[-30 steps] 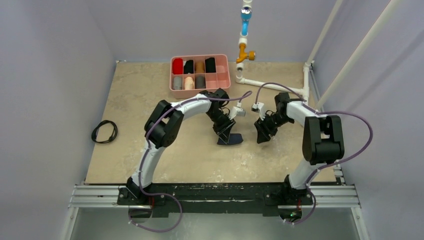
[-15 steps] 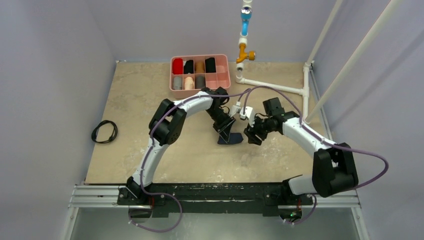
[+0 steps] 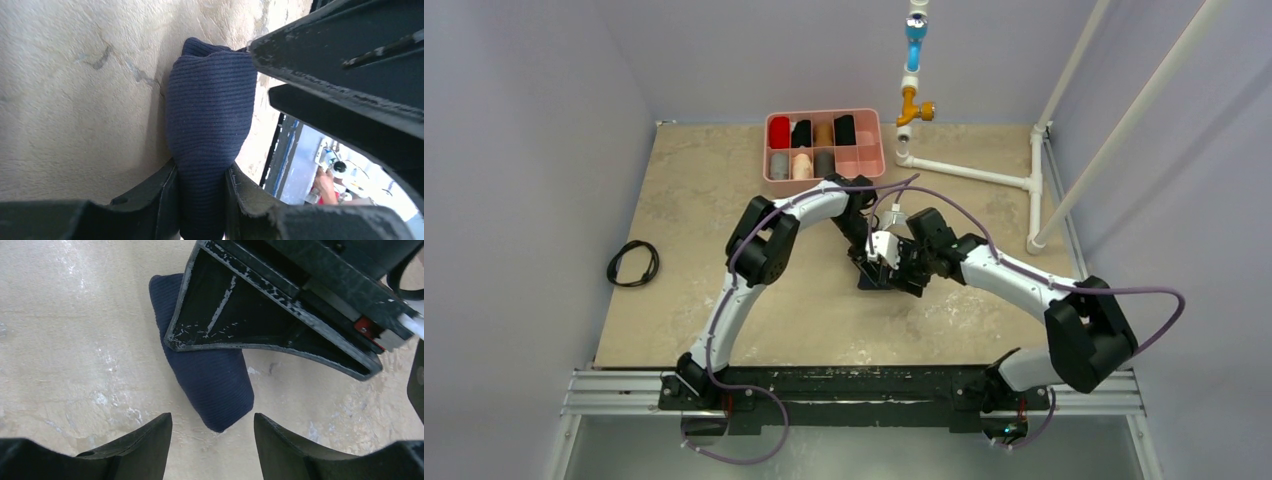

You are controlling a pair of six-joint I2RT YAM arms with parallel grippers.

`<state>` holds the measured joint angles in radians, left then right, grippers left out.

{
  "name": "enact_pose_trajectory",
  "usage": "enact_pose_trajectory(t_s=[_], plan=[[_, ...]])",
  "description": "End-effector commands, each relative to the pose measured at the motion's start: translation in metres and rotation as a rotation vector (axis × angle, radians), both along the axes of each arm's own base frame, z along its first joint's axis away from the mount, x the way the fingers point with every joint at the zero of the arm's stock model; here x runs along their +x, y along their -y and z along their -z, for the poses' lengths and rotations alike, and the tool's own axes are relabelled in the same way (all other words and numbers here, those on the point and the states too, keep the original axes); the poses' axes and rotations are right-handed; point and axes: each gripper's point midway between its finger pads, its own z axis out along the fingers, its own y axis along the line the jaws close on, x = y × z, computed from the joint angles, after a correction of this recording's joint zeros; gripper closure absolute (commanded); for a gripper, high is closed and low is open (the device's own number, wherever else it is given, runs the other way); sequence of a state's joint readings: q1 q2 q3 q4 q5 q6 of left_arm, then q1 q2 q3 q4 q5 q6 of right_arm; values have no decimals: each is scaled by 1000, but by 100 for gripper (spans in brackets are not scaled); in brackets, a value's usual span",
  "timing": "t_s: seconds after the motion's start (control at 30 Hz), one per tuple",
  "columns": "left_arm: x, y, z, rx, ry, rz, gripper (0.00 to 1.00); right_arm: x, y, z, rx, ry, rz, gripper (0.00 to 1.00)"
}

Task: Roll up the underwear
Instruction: Roll the underwear to the center of the board, then pick up the underwear from the center of the board.

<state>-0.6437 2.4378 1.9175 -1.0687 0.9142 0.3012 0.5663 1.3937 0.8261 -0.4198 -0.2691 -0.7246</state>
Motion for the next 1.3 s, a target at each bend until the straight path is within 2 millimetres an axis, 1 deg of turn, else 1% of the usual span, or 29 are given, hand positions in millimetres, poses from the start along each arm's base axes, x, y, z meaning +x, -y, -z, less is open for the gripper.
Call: enact_pose_trajectory(t_s=[0.0, 0.23, 0.47, 0.87, 1.0, 1.13, 1.27], plan=[[-7, -28, 56, 172, -12, 36, 100, 11, -13, -4, -22, 70, -3, 40], [-13, -26, 54, 162, -72, 39, 100, 3, -24, 6, -50, 65, -42, 39], [-14, -26, 55, 160, -85, 38, 100, -4, -34, 16, -69, 44, -75, 39], [-14, -26, 53, 156, -83, 39, 100, 2, -47, 30, -81, 29, -97, 39], [-14, -26, 54, 156, -85, 40, 100, 0, -51, 37, -87, 10, -110, 40], [-14, -25, 53, 152, -83, 41, 100, -3, -49, 45, -100, -14, -114, 44], [-13, -25, 52, 149, -80, 40, 100, -10, -46, 53, -116, -46, -122, 56]])
